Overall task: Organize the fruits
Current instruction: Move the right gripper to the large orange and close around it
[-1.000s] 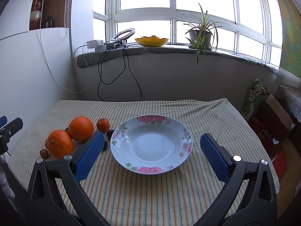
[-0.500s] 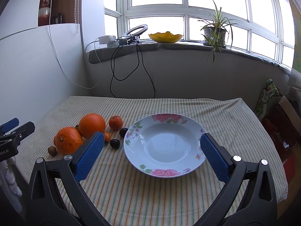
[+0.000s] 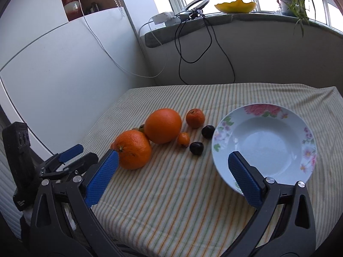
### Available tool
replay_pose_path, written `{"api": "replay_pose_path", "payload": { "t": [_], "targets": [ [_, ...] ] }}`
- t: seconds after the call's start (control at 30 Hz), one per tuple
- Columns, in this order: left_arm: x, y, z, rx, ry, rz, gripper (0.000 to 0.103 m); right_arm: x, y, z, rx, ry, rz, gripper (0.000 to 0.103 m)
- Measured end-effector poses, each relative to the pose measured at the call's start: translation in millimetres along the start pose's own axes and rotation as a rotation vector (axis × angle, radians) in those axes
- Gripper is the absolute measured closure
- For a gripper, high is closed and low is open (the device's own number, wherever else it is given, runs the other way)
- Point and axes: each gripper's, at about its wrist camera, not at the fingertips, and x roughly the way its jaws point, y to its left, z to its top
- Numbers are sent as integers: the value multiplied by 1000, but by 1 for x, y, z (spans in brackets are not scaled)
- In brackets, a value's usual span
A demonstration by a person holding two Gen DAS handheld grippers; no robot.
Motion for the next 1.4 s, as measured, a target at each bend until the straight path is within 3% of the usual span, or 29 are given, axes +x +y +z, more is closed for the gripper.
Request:
{"api": "replay_pose_path", "payload": {
  "t": [0.43, 0.57, 0.9, 1.17, 1.3, 1.4],
  "targets": [
    [15, -9, -2, 107, 17, -28, 31, 57, 13, 11, 66, 151, 182, 0],
    [22, -12, -3, 117, 32, -44, 33, 78, 16, 13, 95, 218, 252, 7],
    [38, -19, -1, 156, 50, -37, 38, 126, 19, 9, 143, 302, 302, 16],
    [40, -15, 0, 159, 48, -23, 38, 153, 14, 6, 196, 339, 343, 17],
    [47, -12, -1, 167, 69, -9, 38, 163, 17, 7, 208, 355, 365, 29],
    [50, -10, 0, 158, 73, -18, 37, 167, 20, 8, 206, 359, 367, 30]
  ]
}}
